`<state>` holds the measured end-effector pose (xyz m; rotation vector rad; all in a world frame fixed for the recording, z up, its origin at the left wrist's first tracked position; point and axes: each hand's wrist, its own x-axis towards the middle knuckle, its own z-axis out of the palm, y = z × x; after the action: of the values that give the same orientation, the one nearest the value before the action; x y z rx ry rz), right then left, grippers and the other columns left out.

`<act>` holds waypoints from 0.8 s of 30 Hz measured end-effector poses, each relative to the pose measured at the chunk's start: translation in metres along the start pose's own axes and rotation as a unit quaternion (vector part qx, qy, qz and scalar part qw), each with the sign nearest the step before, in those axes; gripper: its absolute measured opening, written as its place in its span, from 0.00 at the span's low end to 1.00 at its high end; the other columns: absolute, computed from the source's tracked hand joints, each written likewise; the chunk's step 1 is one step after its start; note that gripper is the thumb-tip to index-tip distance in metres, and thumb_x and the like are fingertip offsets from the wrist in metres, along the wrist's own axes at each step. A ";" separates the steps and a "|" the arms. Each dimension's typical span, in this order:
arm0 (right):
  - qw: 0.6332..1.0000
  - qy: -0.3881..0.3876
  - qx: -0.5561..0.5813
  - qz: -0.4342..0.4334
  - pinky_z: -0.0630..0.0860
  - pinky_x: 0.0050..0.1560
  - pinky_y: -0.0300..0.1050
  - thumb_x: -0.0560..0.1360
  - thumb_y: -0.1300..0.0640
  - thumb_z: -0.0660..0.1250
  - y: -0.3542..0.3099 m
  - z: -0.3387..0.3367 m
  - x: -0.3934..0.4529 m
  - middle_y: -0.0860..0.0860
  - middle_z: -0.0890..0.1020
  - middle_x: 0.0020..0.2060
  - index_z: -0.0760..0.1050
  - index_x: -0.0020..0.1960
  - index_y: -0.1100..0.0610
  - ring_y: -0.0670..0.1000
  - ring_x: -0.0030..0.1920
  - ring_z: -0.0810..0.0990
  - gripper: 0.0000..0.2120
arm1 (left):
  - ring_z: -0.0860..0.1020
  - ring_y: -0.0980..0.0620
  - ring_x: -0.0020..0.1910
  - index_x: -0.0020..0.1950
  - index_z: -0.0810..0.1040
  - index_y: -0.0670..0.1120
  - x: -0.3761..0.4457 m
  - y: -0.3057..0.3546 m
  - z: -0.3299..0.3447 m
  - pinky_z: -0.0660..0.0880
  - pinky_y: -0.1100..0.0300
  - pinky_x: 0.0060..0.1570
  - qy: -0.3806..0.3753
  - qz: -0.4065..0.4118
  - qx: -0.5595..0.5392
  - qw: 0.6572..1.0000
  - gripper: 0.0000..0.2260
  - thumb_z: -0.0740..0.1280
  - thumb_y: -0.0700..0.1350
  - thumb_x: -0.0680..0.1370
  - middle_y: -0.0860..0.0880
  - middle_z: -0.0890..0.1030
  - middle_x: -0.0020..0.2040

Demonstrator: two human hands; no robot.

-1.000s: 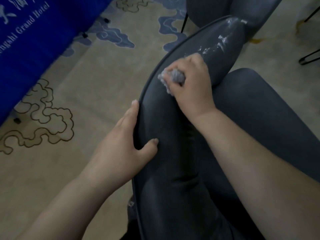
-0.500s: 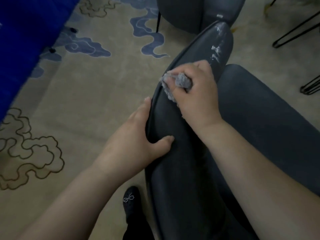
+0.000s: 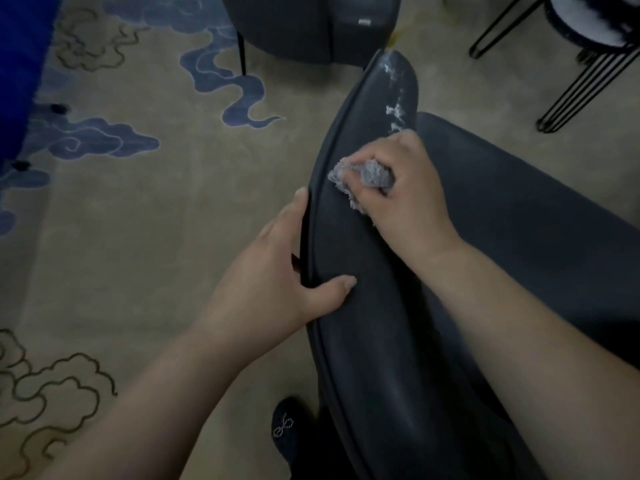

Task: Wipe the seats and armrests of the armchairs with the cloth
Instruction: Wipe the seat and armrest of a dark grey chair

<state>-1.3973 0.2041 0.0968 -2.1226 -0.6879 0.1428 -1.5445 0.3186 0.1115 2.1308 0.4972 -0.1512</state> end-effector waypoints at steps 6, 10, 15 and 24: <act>0.998 0.004 0.060 0.011 0.68 0.50 0.28 0.71 0.55 0.72 0.005 -0.009 -0.045 0.46 0.72 0.44 0.81 0.47 0.51 0.42 0.47 0.76 0.06 | 0.78 0.65 0.52 0.76 0.56 0.66 0.029 0.002 -0.012 0.66 0.81 0.44 -0.009 -0.016 -0.024 1.000 0.43 0.71 0.59 0.63 0.57 0.81 0.58; 0.999 0.021 0.030 0.005 0.71 0.51 0.35 0.72 0.58 0.73 0.010 -0.004 0.024 0.53 0.73 0.44 0.82 0.47 0.57 0.49 0.47 0.75 0.05 | 0.77 0.68 0.48 0.75 0.56 0.67 0.042 0.007 -0.019 0.66 0.81 0.42 -0.027 -0.023 -0.013 0.999 0.43 0.72 0.59 0.62 0.67 0.79 0.50; 0.998 0.027 0.064 0.005 0.70 0.50 0.33 0.72 0.57 0.72 0.022 -0.008 0.000 0.49 0.72 0.44 0.81 0.47 0.55 0.43 0.46 0.74 0.04 | 0.76 0.72 0.49 0.74 0.58 0.68 0.063 0.016 -0.022 0.66 0.82 0.41 -0.011 -0.023 -0.013 1.000 0.40 0.71 0.58 0.64 0.69 0.78 0.51; 0.992 0.071 0.099 0.037 0.68 0.51 0.29 0.72 0.60 0.73 0.039 -0.005 0.044 0.51 0.73 0.44 0.81 0.46 0.56 0.43 0.45 0.74 0.04 | 0.80 0.66 0.48 0.73 0.61 0.67 0.096 0.021 -0.012 0.77 0.70 0.44 0.012 -0.023 -0.049 0.998 0.35 0.70 0.56 0.68 0.70 0.78 0.56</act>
<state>-1.3420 0.2059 0.0759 -1.9476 -0.4904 0.0954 -1.4495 0.3459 0.1065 2.0285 0.5573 -0.1240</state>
